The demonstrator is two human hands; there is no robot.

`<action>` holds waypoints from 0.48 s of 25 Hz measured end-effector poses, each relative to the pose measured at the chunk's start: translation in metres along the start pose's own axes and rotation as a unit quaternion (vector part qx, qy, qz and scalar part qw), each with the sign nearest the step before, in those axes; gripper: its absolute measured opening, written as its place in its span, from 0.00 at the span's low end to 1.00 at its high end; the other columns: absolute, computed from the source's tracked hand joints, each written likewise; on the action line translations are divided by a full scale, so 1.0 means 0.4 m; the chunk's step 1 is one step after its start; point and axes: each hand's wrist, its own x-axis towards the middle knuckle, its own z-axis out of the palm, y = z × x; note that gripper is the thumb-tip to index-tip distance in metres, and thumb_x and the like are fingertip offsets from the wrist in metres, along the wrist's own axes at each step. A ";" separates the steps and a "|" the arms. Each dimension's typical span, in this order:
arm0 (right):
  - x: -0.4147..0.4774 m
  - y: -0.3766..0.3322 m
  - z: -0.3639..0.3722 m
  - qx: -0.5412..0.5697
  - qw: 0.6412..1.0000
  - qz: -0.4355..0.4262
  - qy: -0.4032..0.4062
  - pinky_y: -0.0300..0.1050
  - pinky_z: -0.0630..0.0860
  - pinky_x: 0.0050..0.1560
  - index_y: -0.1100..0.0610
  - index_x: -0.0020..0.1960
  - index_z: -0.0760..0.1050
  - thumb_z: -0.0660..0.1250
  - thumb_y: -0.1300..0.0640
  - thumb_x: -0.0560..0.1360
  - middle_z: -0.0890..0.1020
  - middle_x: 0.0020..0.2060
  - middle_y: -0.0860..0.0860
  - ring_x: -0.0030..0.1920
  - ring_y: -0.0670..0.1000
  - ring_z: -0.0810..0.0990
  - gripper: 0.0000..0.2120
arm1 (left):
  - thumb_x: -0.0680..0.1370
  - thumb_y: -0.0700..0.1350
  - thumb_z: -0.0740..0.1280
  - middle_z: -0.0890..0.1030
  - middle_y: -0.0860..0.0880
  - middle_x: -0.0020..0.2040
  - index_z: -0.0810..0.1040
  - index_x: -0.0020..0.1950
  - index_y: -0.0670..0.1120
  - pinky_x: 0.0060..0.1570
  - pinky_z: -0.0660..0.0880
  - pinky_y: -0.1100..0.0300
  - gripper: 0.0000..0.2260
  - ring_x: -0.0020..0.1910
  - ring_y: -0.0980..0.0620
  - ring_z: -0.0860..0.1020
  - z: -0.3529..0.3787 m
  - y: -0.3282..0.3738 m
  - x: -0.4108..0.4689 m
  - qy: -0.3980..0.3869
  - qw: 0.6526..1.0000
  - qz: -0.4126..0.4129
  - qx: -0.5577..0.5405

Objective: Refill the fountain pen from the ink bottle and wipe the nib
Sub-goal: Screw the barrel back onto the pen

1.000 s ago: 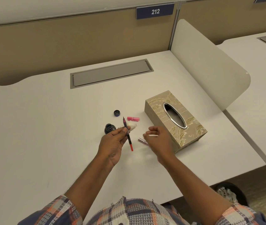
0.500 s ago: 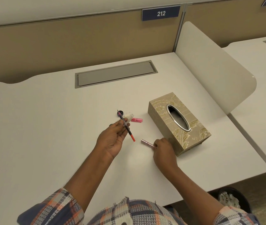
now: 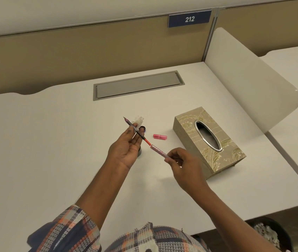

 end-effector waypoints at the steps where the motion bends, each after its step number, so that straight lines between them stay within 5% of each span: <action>1: 0.000 -0.003 0.003 0.000 1.000 0.001 0.000 0.25 0.71 0.37 0.50 0.41 0.76 0.72 0.60 0.73 0.82 0.36 0.45 0.39 0.39 0.80 0.07 | 0.78 0.36 0.63 0.84 0.41 0.45 0.78 0.49 0.34 0.52 0.79 0.54 0.07 0.41 0.45 0.85 -0.001 -0.001 -0.001 0.005 1.000 -0.002 -0.008; 7: -0.002 -0.011 0.009 0.001 1.000 0.013 0.009 0.26 0.71 0.36 0.49 0.42 0.77 0.73 0.58 0.72 0.82 0.38 0.46 0.40 0.40 0.80 0.06 | 0.78 0.36 0.62 0.85 0.41 0.42 0.78 0.48 0.34 0.49 0.81 0.53 0.06 0.37 0.45 0.85 -0.002 -0.003 -0.009 0.014 0.999 -0.008 -0.040; 12: 0.000 -0.020 0.020 0.016 1.000 0.002 0.021 0.25 0.72 0.36 0.54 0.46 0.81 0.72 0.57 0.73 0.81 0.37 0.44 0.38 0.40 0.79 0.03 | 0.78 0.37 0.63 0.82 0.40 0.49 0.78 0.49 0.35 0.51 0.77 0.52 0.06 0.47 0.45 0.82 -0.001 -0.023 -0.013 0.016 0.999 -0.020 -0.025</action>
